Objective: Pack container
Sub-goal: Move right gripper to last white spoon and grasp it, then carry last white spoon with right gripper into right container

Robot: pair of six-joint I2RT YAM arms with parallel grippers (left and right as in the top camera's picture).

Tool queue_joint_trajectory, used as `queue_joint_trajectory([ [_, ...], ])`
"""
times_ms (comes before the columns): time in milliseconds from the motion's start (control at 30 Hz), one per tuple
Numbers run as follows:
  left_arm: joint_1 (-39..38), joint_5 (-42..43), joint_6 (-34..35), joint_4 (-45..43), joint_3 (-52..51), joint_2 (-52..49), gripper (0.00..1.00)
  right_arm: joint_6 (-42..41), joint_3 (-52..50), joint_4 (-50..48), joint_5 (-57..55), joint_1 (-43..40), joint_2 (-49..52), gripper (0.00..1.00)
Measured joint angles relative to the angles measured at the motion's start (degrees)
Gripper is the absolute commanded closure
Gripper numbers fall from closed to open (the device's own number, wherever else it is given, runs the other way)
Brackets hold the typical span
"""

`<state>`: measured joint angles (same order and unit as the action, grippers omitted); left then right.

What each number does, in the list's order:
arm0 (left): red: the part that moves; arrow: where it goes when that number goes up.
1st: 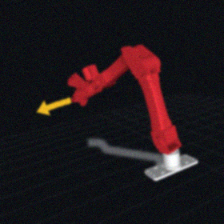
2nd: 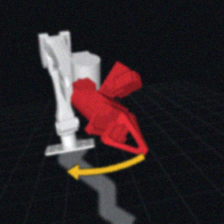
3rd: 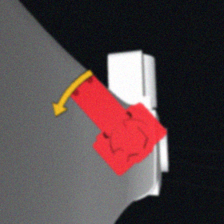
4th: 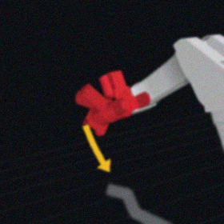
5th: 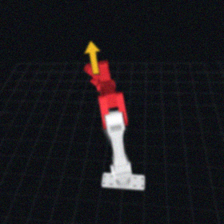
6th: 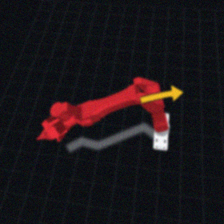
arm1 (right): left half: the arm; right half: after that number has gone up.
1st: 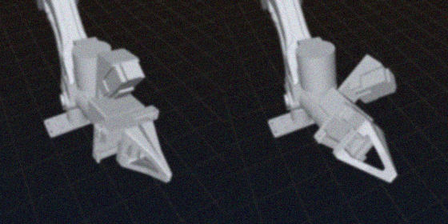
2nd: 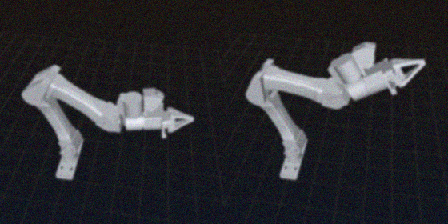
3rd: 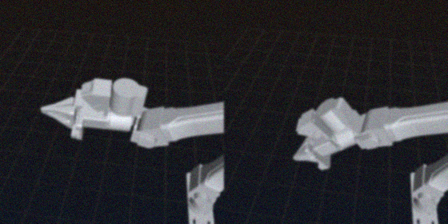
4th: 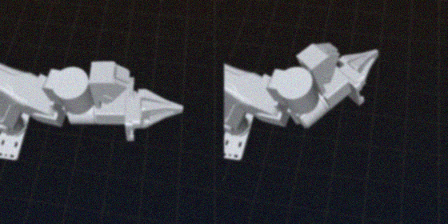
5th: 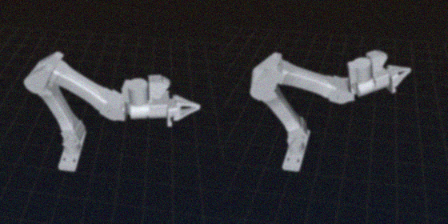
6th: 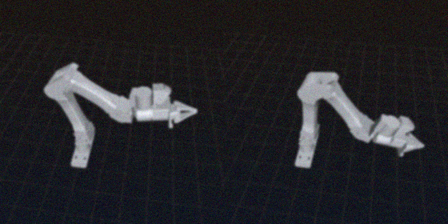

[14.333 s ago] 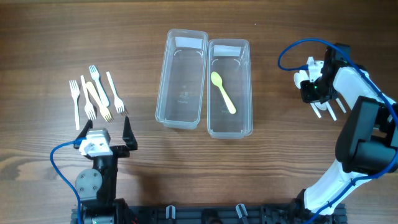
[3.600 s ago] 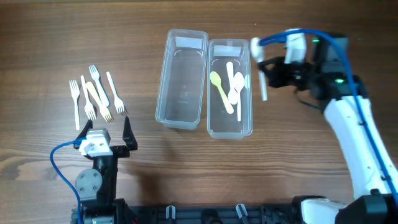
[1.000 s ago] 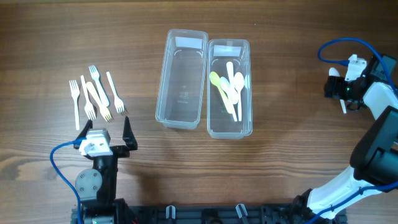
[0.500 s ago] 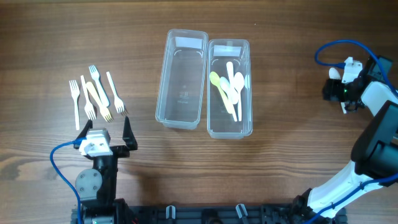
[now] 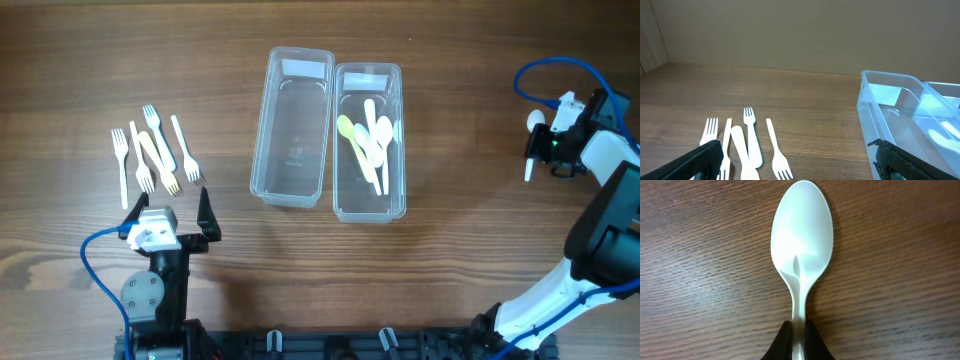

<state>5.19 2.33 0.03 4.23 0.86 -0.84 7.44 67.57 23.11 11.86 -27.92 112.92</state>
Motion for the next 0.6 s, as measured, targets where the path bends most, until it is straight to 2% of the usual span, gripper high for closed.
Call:
queue_joint_trajectory([
  [233,0.00,0.00,0.00,0.00,0.00,0.00,0.00,-5.70,0.09,3.43,7.10,0.33,0.02,0.96],
  [600,0.00,0.00,0.00,0.00,0.00,0.00,0.00,-6.73,0.09,5.40,23.54,0.79,-0.13,0.96],
])
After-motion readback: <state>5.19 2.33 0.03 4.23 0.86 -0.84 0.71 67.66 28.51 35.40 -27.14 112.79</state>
